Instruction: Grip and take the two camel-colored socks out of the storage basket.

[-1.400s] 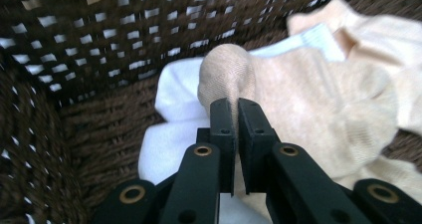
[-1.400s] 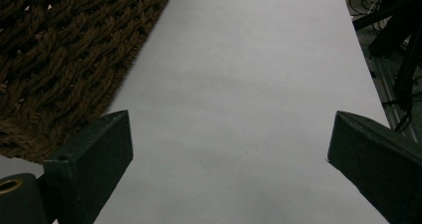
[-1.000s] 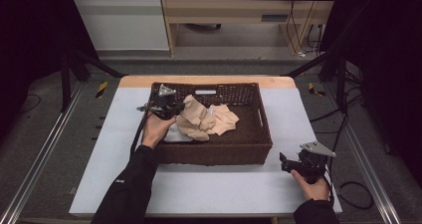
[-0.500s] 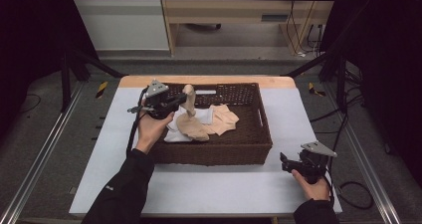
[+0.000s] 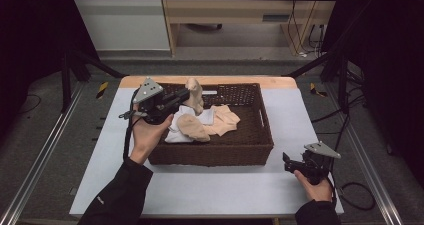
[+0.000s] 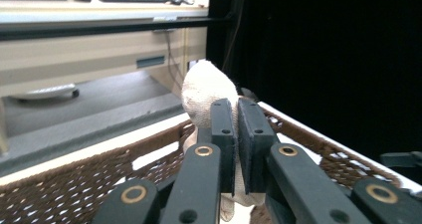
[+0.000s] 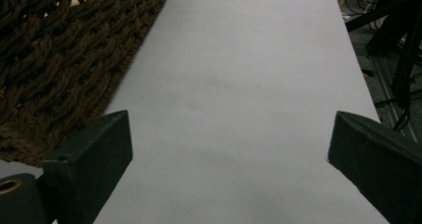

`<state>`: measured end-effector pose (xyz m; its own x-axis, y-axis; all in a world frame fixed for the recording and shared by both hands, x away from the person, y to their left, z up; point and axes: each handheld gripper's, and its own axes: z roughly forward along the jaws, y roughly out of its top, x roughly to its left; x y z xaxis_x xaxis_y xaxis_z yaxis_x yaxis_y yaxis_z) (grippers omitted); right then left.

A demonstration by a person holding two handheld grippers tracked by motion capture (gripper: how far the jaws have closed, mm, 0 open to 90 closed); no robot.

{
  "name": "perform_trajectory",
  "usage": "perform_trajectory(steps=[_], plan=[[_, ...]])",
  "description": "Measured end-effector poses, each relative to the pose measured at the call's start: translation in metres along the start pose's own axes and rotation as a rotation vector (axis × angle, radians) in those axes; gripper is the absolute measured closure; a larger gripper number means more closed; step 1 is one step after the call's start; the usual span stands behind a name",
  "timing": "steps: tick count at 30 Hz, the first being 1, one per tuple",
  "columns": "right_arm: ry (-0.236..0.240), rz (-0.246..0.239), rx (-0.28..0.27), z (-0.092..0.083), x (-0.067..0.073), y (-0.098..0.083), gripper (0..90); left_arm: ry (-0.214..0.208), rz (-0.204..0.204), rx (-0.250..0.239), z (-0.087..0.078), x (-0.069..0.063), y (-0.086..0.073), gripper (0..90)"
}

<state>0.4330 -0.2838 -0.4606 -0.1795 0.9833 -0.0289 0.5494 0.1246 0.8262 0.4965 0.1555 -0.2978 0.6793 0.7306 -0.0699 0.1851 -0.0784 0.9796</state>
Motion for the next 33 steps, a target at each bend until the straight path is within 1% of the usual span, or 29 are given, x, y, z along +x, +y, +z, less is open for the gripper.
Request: perform_trajectory(steps=[5,14,25,33], plan=[[-0.006,-0.001,-0.006,-0.001,-0.001,0.000,4.1,-0.024,0.012,-0.041,-0.015,-0.012,0.006,86.0],[-0.011,0.005,-0.012,-0.002,-0.001,0.000,4.2,-0.057,0.030,-0.069,-0.042,-0.029,0.006,86.0],[-0.013,0.009,-0.014,-0.003,-0.002,0.000,4.2,-0.090,0.040,-0.091,-0.066,-0.042,-0.006,86.0],[-0.014,0.012,-0.012,-0.003,-0.002,0.000,4.2,-0.117,0.031,-0.114,-0.086,-0.047,-0.015,86.0]])
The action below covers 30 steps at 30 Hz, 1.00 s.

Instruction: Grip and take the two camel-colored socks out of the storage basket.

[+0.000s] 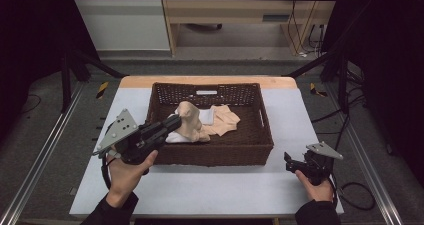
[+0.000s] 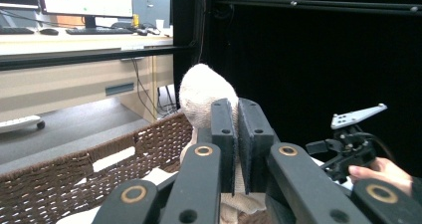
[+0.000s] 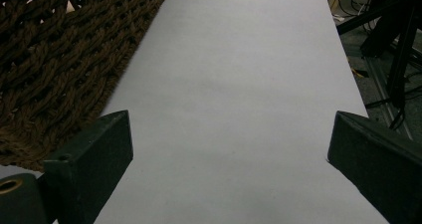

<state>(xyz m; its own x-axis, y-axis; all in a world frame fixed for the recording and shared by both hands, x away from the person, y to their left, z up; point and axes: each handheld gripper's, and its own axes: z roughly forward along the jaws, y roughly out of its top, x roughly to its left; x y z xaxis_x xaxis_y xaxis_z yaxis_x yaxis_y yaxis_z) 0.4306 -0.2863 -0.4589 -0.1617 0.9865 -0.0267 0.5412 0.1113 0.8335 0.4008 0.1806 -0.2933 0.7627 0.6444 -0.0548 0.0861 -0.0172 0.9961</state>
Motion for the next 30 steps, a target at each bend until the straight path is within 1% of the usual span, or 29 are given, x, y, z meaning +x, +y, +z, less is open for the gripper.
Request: perform_trajectory(steps=[4,5,9,12,17,22,30], plan=[[-0.001,-0.002,0.000,0.000,0.000,0.000,4.2,-0.015,0.004,-0.001,-0.011,-0.005,-0.001,86.0],[-0.001,-0.001,0.000,0.000,0.000,0.000,4.2,-0.023,0.006,-0.003,-0.014,-0.008,-0.003,86.0],[0.002,-0.002,0.001,0.000,0.001,0.000,4.3,-0.041,0.017,0.007,-0.021,-0.014,-0.007,86.0],[0.002,-0.003,0.000,0.000,0.001,0.000,4.3,-0.053,0.019,0.017,-0.024,-0.018,-0.013,86.0],[0.003,0.001,0.001,-0.001,0.001,0.000,4.2,-0.073,0.006,0.038,-0.025,-0.022,-0.027,86.0],[0.004,-0.004,0.003,-0.001,0.001,-0.001,4.3,-0.085,-0.008,0.093,-0.022,-0.025,-0.044,86.0],[0.008,-0.004,0.004,-0.002,0.002,-0.002,4.3,-0.112,-0.015,0.206,-0.012,-0.032,-0.077,86.0]])
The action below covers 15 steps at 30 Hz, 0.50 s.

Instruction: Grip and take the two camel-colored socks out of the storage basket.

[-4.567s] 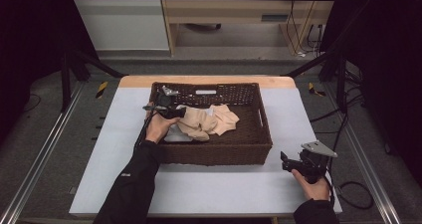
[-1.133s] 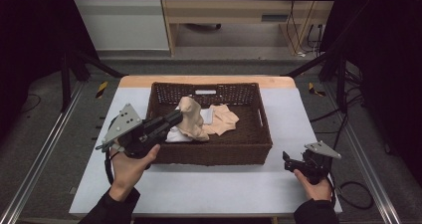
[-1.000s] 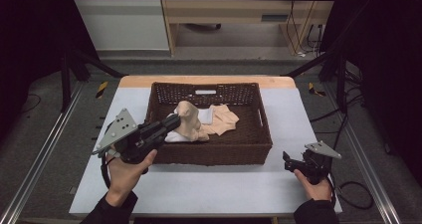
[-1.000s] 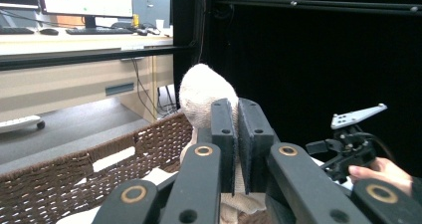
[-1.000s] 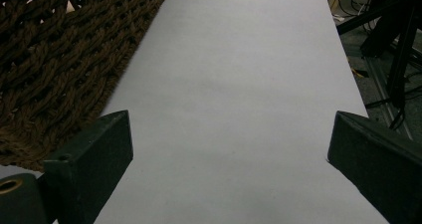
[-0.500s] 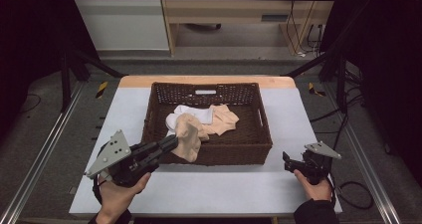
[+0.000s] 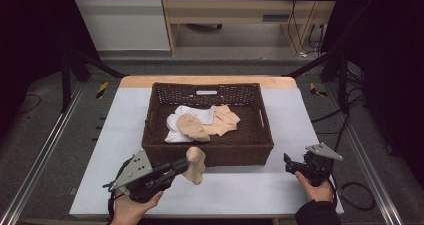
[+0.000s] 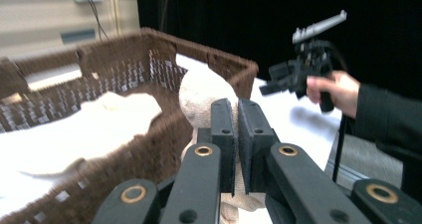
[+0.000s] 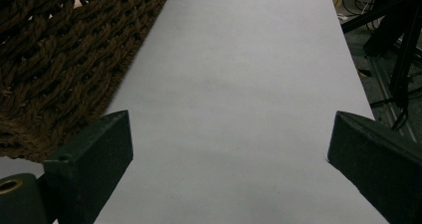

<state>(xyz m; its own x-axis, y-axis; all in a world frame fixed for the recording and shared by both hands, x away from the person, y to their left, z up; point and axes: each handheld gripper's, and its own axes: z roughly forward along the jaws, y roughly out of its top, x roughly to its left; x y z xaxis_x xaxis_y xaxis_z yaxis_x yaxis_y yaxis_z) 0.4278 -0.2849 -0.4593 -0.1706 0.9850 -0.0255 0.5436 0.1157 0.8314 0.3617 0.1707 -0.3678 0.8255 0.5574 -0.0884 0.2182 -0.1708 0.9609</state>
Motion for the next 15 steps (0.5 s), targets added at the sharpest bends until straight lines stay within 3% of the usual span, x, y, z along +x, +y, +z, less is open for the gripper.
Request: perform_trajectory(steps=[7,15], plan=[[0.002,0.001,-0.001,0.000,0.000,0.000,4.3,-0.006,-0.009,0.087,0.014,0.000,-0.021,86.0],[0.005,-0.001,0.004,0.000,0.000,-0.001,4.2,0.016,-0.051,0.162,0.020,0.008,-0.042,85.9]])
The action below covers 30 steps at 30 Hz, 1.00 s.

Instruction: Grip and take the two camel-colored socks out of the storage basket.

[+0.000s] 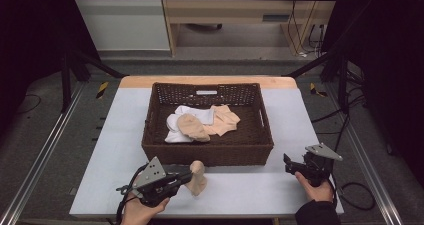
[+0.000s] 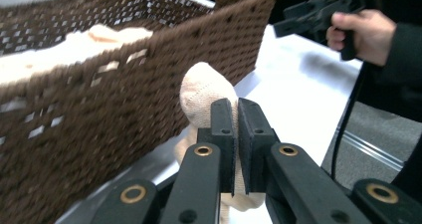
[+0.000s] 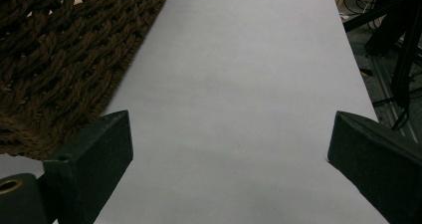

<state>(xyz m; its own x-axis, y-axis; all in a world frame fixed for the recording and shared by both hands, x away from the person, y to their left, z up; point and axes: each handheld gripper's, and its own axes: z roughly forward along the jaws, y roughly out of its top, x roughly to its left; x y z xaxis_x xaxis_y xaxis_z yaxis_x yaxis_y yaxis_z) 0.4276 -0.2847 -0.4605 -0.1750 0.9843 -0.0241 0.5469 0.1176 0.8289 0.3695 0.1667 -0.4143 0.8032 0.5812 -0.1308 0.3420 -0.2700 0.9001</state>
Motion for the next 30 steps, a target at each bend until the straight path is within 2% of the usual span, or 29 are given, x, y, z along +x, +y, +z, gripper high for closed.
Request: perform_trajectory(steps=[7,9,11,16,19,22,27,30], plan=[[0.000,-0.004,0.003,0.001,0.001,-0.001,4.2,0.041,-0.050,0.064,0.003,0.015,-0.020,85.6],[-0.003,-0.001,0.002,0.001,0.000,-0.001,4.2,0.070,-0.050,0.082,0.002,0.018,-0.026,85.5],[-0.006,0.001,0.001,0.001,0.000,-0.001,4.1,0.089,-0.070,0.098,0.000,0.022,-0.030,85.4],[-0.006,0.006,0.003,0.002,0.001,-0.001,4.4,0.165,-0.068,0.134,-0.004,0.033,-0.038,84.5],[-0.003,0.006,0.003,0.002,0.001,-0.002,4.6,0.191,-0.077,0.161,-0.004,0.038,-0.043,83.0],[-0.003,0.011,0.006,0.002,0.001,-0.002,4.6,0.221,-0.065,0.197,-0.002,0.040,-0.048,81.8],[-0.006,0.007,0.008,0.003,0.001,-0.002,4.5,0.234,-0.055,0.226,0.001,0.041,-0.052,76.1],[-0.005,0.005,0.012,0.003,0.000,-0.002,4.5,0.248,-0.066,0.217,0.000,0.041,-0.052,69.7]])
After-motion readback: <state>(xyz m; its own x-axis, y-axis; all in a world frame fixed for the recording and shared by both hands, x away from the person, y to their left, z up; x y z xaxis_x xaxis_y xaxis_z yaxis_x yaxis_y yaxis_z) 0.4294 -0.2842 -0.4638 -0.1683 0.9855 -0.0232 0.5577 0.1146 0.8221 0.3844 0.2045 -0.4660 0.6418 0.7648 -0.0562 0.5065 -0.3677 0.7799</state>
